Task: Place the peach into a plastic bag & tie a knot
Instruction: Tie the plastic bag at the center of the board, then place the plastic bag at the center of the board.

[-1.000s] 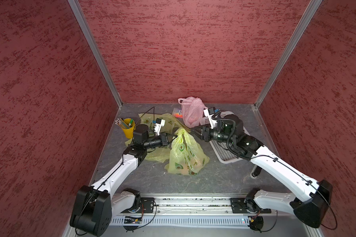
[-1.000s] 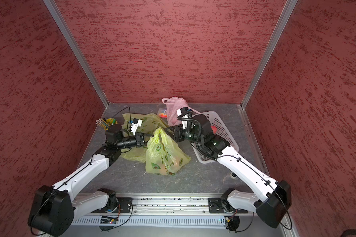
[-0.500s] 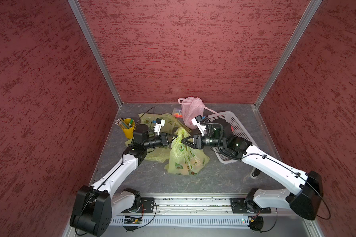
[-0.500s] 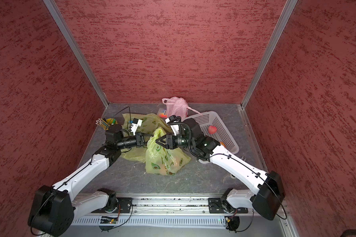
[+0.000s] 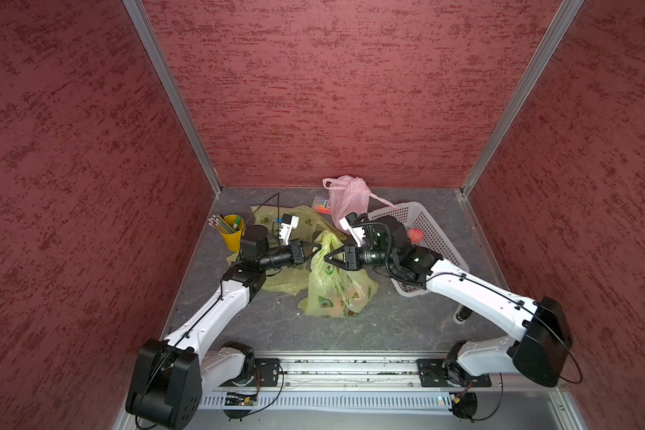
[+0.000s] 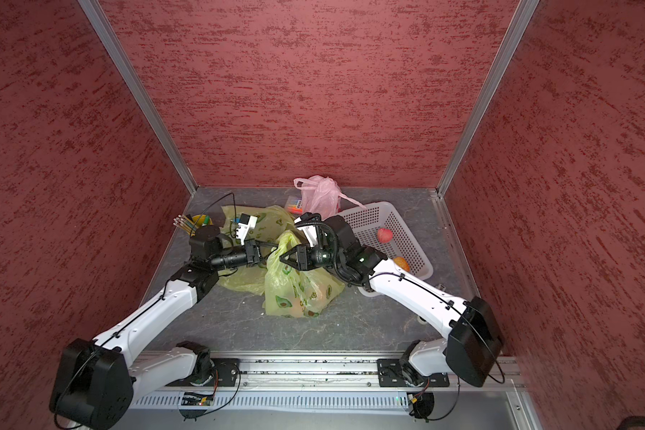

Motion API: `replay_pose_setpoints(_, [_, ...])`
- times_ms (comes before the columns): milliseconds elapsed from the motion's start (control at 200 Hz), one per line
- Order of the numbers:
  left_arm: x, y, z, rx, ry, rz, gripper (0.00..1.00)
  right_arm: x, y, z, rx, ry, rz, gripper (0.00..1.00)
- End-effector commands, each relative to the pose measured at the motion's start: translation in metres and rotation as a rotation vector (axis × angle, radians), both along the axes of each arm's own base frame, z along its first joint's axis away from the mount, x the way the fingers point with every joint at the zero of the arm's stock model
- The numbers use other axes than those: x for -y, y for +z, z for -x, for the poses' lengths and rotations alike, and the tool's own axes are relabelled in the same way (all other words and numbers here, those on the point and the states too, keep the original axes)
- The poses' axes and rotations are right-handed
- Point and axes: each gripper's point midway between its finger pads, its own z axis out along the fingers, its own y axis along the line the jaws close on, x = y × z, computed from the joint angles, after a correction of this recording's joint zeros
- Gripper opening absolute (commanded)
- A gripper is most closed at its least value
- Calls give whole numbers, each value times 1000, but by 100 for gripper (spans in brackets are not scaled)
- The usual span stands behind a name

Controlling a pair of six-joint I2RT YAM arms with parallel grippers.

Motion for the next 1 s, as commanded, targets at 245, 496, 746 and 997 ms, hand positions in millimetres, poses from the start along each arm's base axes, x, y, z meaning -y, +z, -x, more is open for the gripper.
replay_pose_setpoints(245, [-24, 29, -17, 68, 132, -110, 0, 12, 17, 1, 55, -53, 18, 0])
replay_pose_setpoints(496, [-144, 63, -118, 126, 609, -433, 0, 64, 28, 11, 141, -204, 107, 0])
replay_pose_setpoints(746, [-203, 111, -218, 173, 754, -453, 0, 77, 33, -4, 210, -273, 176, 0])
replay_pose_setpoints(997, [-206, 151, -278, 245, 741, -419, 0, 73, 29, -64, 258, -328, 223, 0])
